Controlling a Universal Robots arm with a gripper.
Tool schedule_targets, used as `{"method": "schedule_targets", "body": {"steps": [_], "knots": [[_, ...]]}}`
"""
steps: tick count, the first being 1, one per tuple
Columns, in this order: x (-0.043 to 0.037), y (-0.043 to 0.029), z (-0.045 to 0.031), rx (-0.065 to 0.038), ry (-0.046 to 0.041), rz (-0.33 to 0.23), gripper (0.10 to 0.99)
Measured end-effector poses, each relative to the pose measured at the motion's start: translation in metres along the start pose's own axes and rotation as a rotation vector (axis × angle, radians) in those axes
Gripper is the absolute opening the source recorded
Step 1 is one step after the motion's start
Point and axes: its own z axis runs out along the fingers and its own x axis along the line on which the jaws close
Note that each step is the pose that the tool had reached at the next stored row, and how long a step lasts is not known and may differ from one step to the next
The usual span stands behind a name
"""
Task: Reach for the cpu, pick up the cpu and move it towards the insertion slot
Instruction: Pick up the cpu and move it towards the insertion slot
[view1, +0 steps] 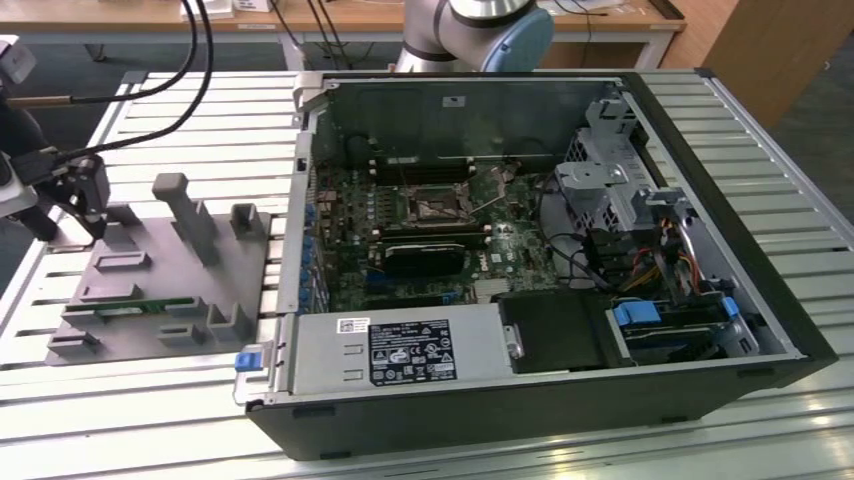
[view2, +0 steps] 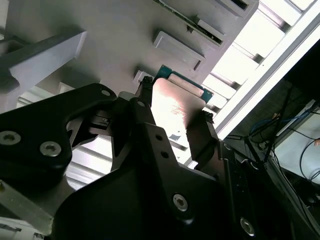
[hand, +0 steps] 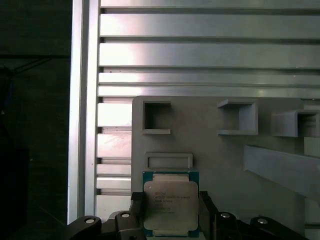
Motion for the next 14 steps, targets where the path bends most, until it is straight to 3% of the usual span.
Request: {"method": "schedule_targets", "body": {"steps": [9,14], "knots": [[0.0001,0.0006,-0.0148,0.000,0.0000,0.001,0.525],[0.0002,0.0008,-0.0185,-0.001,-0.0005,0.005,0.525]]}}
